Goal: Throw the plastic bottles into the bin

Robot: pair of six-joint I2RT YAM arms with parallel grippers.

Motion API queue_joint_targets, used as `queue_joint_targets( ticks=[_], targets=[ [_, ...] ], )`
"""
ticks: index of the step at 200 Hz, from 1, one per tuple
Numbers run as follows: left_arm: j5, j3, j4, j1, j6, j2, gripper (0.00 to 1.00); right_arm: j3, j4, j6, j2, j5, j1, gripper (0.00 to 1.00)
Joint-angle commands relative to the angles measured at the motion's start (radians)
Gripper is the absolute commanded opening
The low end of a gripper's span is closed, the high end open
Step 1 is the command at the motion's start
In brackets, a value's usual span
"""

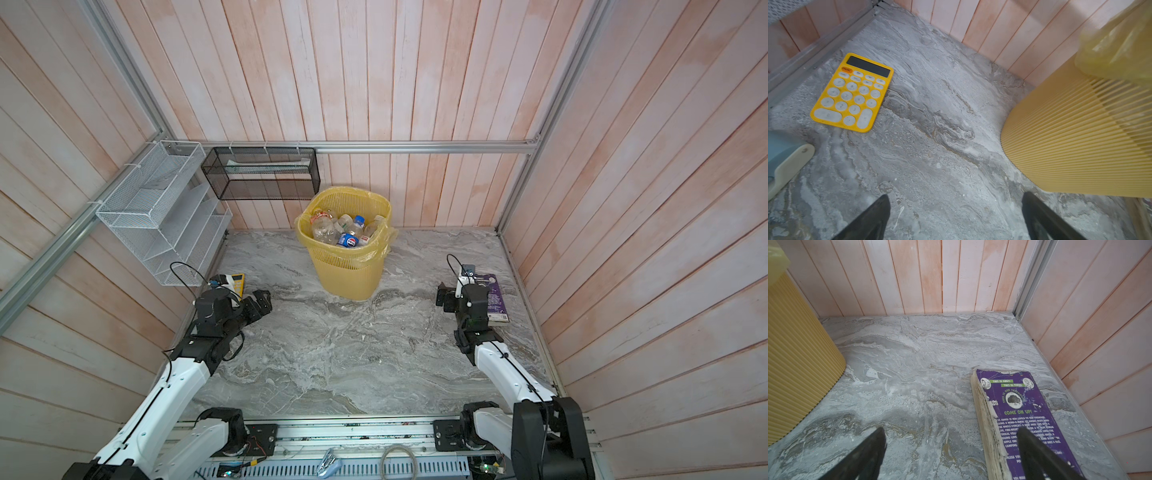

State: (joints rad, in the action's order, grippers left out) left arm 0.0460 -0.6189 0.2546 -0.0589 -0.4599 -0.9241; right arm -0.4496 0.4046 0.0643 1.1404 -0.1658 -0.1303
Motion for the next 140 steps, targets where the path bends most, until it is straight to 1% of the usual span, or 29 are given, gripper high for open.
queue_joint_targets(
  ticks=[1, 21, 36, 51, 67, 98, 103, 110, 123, 140],
  targets=[
    [0.112, 0.012, -0.097, 0.005, 0.069, 0.008, 1.0, 0.088, 0.304, 0.019, 0.023, -0.011, 0.003, 0.97],
    [0.165, 0.063, -0.166, 0.005, 0.119, 0.017, 1.0, 0.164, 0.46, 0.007, 0.051, -0.059, 0.005, 0.98],
    [0.203, 0.087, -0.192, 0.007, 0.142, 0.017, 1.0, 0.182, 0.526, -0.003, 0.09, -0.082, 0.01, 0.98],
    [0.232, 0.098, -0.203, 0.007, 0.165, 0.01, 1.0, 0.176, 0.576, -0.024, 0.144, -0.071, 0.013, 0.98],
    [0.259, 0.107, -0.226, 0.007, 0.179, -0.007, 1.0, 0.153, 0.589, -0.058, 0.209, -0.05, 0.015, 0.95],
    [0.304, 0.121, -0.3, 0.007, 0.175, -0.055, 1.0, 0.18, 0.782, -0.09, 0.358, -0.042, 0.018, 0.94],
    [0.31, 0.124, -0.312, 0.007, 0.174, -0.063, 1.0, 0.163, 0.764, -0.083, 0.37, -0.04, 0.023, 0.94],
    [0.319, 0.126, -0.332, 0.007, 0.173, -0.078, 1.0, 0.135, 0.698, -0.064, 0.369, 0.006, 0.049, 0.94],
    [0.345, 0.144, -0.391, 0.007, 0.178, -0.102, 1.0, 0.126, 0.679, -0.04, 0.372, 0.051, 0.08, 0.93],
    [0.372, 0.19, -0.527, 0.007, 0.202, -0.135, 1.0, 0.138, 0.703, -0.04, 0.372, 0.075, 0.089, 0.94]
  ],
)
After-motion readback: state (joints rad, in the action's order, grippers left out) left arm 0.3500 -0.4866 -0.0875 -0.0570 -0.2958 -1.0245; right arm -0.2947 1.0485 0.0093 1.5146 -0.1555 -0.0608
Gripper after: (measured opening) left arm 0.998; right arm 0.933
